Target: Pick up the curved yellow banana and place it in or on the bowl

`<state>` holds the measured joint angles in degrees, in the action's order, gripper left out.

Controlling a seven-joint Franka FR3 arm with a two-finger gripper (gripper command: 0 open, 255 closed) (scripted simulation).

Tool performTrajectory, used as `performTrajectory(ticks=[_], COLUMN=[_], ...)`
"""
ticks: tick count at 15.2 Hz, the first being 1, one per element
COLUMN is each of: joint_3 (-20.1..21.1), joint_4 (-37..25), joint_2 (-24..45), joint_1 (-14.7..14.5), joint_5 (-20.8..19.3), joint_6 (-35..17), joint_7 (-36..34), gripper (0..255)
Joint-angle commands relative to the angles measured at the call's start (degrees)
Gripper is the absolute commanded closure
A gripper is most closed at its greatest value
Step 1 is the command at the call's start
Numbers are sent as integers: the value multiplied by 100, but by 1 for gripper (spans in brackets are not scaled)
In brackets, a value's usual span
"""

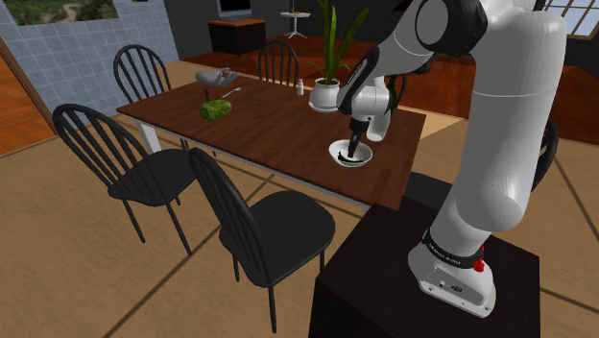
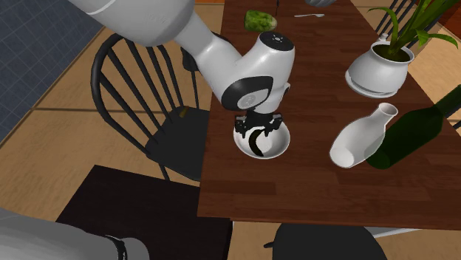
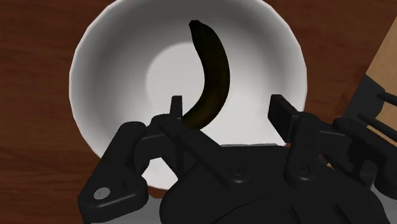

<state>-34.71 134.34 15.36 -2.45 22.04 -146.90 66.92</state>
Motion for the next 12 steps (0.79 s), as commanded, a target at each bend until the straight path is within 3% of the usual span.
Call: performTrajectory(ticks=[1,4,8,12], joint_3=[0,0,-424,-412], joint_4=[0,0,-7,-7], joint_2=[0,0,-748,-750], joint_1=[0,0,-287,-274], joint_5=[0,0,-892,-895], joint_6=[0,0,557,557], joint_7=[0,0,-621,-624], gripper=[0,0,0,0])
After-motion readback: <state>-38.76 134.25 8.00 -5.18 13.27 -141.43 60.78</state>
